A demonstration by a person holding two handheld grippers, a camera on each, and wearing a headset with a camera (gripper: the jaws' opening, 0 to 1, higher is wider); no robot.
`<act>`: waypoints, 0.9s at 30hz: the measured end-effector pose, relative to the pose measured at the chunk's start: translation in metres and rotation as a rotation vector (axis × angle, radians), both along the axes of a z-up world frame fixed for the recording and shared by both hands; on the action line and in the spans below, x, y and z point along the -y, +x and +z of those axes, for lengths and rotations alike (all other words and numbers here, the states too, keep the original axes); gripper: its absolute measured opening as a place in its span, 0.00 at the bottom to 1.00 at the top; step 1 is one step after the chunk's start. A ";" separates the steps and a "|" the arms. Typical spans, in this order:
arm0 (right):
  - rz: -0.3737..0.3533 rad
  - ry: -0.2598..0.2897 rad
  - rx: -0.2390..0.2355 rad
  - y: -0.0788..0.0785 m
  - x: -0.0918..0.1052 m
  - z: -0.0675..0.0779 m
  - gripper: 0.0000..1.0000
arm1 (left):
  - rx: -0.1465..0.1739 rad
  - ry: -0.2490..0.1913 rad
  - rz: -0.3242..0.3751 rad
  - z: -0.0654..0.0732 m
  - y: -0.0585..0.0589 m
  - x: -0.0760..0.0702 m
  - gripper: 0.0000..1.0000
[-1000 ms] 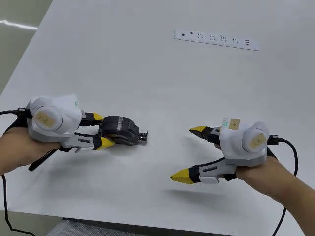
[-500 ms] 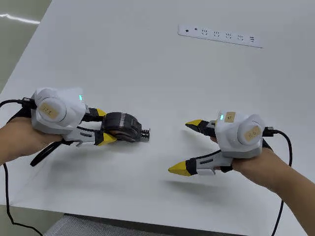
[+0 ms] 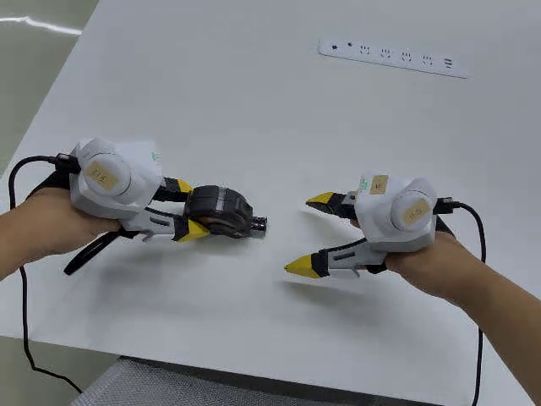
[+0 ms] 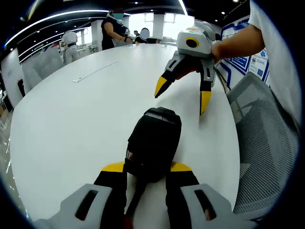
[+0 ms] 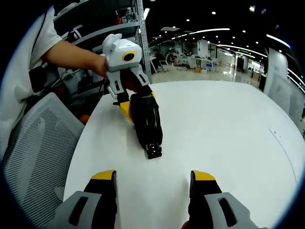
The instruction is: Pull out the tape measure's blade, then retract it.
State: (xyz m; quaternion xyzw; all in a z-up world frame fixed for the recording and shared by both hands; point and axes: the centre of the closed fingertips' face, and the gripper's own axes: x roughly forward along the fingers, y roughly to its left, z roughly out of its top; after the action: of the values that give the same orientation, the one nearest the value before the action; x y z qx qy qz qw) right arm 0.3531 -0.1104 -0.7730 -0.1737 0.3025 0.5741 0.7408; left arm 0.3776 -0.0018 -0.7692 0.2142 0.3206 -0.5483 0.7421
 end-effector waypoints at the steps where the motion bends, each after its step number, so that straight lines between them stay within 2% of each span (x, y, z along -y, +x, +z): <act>1: 0.007 -0.001 0.008 0.001 -0.002 -0.001 0.57 | -0.001 -0.002 0.001 0.000 0.000 0.000 0.26; 9: 0.041 0.002 0.014 0.007 -0.015 -0.007 0.49 | -0.007 -0.003 0.001 0.000 -0.001 0.000 0.26; 11: 0.056 -0.002 0.031 0.008 -0.019 -0.008 0.46 | -0.009 -0.004 -0.002 0.000 -0.001 0.000 0.26; 13: 0.059 0.003 0.024 0.009 -0.022 -0.009 0.45 | -0.010 -0.004 -0.002 0.000 -0.001 0.000 0.26; 15: 0.081 0.001 0.043 0.010 -0.025 -0.010 0.41 | -0.011 -0.004 -0.003 -0.001 -0.001 0.000 0.26; 27: 0.154 0.014 0.076 0.012 -0.042 -0.015 0.23 | -0.013 -0.004 -0.006 -0.001 0.000 0.000 0.26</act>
State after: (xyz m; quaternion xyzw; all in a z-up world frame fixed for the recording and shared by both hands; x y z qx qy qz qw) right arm 0.3652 -0.0687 -0.7876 -0.2128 0.2558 0.6244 0.7067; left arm 0.3771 -0.0020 -0.7703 0.2101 0.3236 -0.5527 0.7387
